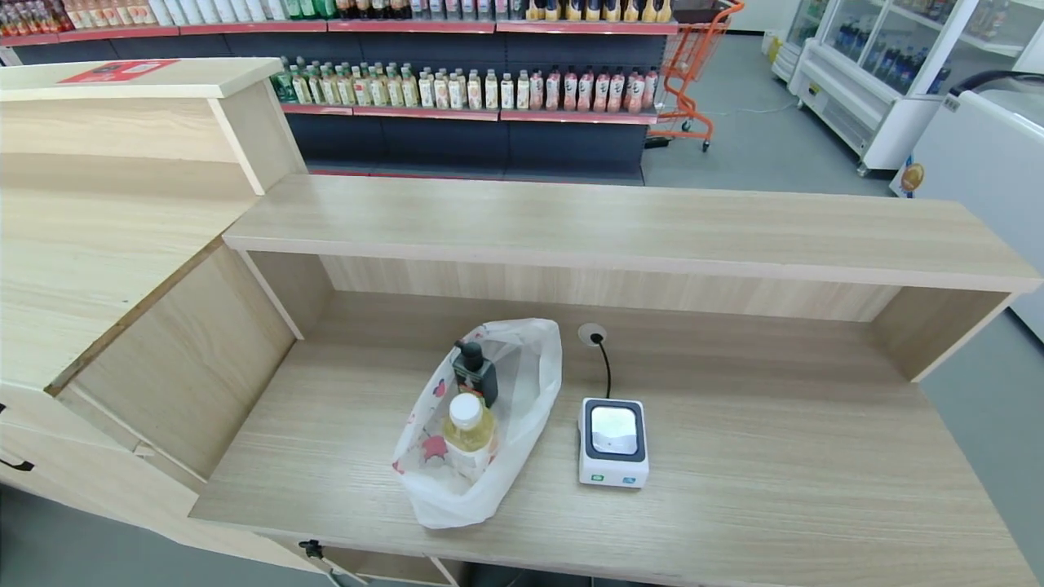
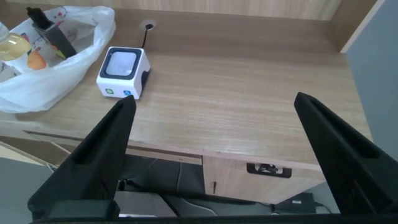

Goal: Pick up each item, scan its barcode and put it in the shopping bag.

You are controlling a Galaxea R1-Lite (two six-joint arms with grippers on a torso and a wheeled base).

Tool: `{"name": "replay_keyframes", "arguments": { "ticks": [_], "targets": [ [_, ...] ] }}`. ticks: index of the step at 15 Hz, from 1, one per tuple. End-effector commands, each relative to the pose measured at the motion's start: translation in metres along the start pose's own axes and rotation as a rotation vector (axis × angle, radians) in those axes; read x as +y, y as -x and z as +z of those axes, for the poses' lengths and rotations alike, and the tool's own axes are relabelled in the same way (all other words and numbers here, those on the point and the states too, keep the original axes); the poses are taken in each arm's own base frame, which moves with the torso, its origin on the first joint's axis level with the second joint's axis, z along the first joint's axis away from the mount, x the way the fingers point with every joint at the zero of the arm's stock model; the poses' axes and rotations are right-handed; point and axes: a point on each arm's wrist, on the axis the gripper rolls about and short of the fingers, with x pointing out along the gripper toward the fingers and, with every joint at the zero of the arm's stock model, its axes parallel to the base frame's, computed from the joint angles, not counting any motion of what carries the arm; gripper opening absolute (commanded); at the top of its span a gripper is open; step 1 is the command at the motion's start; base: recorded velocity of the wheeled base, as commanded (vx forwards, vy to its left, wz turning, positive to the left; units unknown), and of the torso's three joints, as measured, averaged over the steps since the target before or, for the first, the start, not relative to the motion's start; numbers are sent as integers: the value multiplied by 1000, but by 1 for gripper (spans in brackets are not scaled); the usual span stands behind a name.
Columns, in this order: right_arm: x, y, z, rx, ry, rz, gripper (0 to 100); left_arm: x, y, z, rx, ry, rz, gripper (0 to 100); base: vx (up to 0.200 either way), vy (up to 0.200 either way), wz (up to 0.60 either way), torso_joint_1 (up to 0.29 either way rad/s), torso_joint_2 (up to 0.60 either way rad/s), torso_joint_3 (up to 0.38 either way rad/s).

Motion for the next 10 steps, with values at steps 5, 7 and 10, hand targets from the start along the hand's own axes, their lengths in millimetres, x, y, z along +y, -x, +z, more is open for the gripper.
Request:
{"name": "replay_keyframes", "arguments": {
  "ticks": [5,7,10],
  "targets": [
    [0,0,0,3,0,0,100,0,0,0,0,-1,-1,100,0,0,0,0,0,0],
    [0,0,0,3,0,0,100,0,0,0,0,-1,-1,100,0,0,0,0,0,0],
    [0,0,0,3,0,0,100,0,0,0,1,1,-1,100,0,0,0,0,0,0]
  ]
}}
